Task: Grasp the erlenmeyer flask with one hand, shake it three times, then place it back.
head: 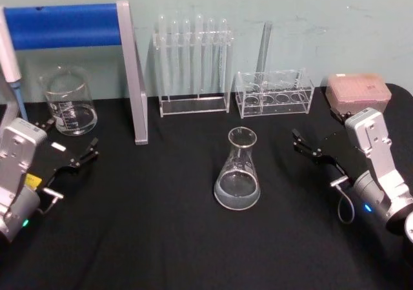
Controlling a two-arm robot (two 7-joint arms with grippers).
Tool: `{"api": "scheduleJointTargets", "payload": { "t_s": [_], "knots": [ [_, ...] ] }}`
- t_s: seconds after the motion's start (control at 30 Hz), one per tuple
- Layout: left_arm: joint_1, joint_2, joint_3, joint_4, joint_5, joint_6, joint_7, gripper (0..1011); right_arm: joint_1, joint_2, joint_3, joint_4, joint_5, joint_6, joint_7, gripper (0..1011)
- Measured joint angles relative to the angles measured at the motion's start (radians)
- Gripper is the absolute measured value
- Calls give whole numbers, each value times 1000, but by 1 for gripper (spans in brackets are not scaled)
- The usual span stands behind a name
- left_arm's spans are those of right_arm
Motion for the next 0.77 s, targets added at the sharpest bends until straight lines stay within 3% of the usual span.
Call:
{"api": "scheduleJointTargets", "payload": {
  "t_s": [0.77],
  "knots": [
    [0, 0, 0, 0, 0, 0, 0, 1001, 0, 0, 0, 0, 0, 0, 0, 1000]
  ]
}}
